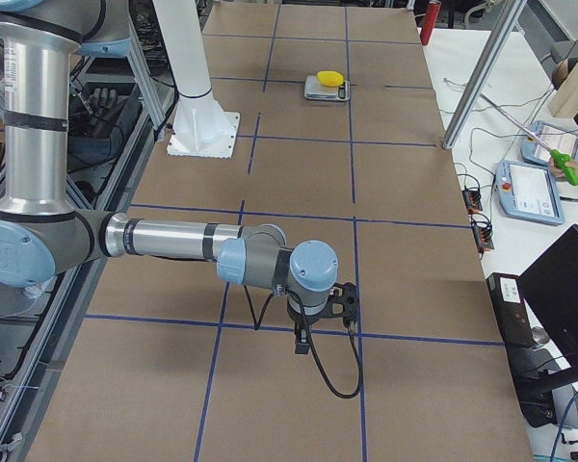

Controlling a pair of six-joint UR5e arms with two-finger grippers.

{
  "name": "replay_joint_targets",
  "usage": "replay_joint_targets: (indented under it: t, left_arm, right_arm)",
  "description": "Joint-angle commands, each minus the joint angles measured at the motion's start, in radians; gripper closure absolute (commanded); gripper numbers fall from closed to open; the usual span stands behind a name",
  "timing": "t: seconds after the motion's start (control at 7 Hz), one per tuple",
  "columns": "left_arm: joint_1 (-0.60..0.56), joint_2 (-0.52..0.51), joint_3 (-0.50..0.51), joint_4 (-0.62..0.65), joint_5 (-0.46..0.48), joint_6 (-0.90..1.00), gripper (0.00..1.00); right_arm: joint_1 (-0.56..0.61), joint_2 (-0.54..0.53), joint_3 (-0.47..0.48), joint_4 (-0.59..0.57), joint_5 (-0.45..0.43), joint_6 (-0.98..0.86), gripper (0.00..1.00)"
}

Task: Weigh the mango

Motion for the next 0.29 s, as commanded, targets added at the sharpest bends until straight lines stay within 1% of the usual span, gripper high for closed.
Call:
replay_joint_targets:
  t: [0.0, 0.14]
  left_arm:
    - [0.000, 0.000, -0.004, 0.000, 0.000, 0.000, 0.00]
    - [0.000, 0.000, -0.004, 0.000, 0.002, 0.000, 0.00]
  right_arm:
    - [0.000, 0.000, 0.000, 0.000, 0.000, 0.000, 0.00]
    - [0.000, 0.000, -0.001, 0.000, 0.000, 0.000, 0.00]
